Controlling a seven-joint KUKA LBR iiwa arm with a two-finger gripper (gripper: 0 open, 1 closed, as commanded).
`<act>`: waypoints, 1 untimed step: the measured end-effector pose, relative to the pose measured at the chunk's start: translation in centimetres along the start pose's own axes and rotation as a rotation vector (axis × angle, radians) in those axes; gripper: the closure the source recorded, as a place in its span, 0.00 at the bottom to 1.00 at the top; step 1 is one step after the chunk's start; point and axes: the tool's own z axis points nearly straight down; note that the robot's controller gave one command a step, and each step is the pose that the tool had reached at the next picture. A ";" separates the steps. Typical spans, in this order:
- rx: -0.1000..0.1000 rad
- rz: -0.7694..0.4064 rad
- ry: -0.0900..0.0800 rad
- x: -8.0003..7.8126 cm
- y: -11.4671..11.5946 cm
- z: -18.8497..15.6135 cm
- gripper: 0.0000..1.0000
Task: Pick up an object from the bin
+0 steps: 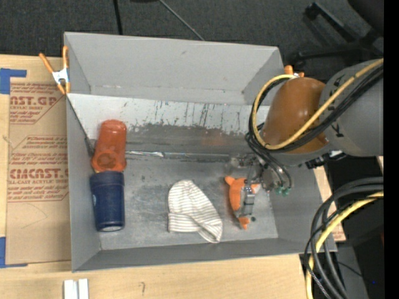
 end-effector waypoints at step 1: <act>0.001 -0.001 -0.007 -0.2 0.0 -0.5 0.00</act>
Offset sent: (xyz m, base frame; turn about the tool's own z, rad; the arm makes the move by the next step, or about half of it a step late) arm -0.0157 -0.0254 -0.0388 0.0442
